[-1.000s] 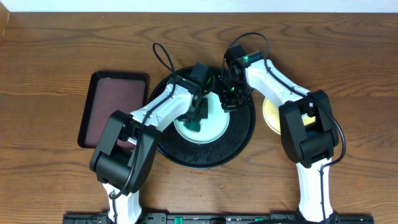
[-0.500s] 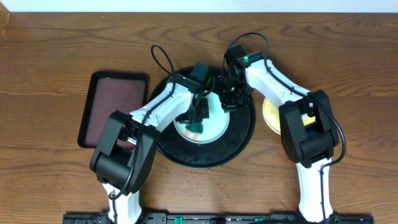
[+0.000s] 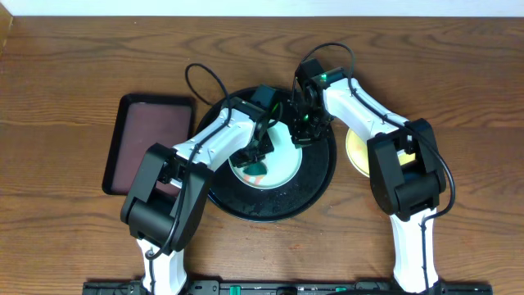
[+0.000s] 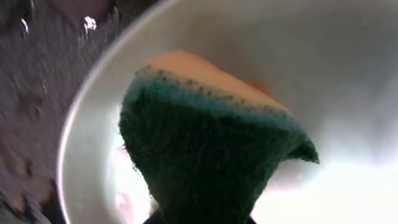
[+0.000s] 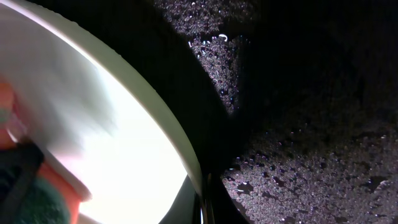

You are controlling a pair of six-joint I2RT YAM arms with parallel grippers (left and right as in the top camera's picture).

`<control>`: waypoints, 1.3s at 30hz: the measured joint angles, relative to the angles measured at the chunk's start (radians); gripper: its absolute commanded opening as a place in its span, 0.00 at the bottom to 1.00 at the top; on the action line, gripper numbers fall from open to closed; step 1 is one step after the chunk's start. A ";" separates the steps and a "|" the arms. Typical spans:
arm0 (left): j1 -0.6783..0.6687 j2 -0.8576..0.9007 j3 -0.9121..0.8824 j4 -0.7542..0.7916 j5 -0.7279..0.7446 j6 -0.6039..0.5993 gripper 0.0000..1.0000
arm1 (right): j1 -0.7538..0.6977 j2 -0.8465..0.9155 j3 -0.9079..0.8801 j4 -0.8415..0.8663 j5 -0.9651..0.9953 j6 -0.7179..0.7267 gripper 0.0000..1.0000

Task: Clean dirty plates on tray and stack at the side
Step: 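Scrub the red-stained green plate with the sponge in the left gripper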

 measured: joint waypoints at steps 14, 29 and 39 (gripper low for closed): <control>0.000 0.001 0.000 0.055 0.164 -0.238 0.07 | 0.000 0.000 0.000 0.000 0.000 0.000 0.01; 0.045 0.001 0.000 0.050 -0.130 -0.263 0.07 | 0.000 0.000 0.000 0.000 -0.001 0.000 0.01; -0.023 0.001 0.000 0.053 0.090 0.197 0.07 | 0.000 0.000 0.000 0.000 -0.001 0.000 0.01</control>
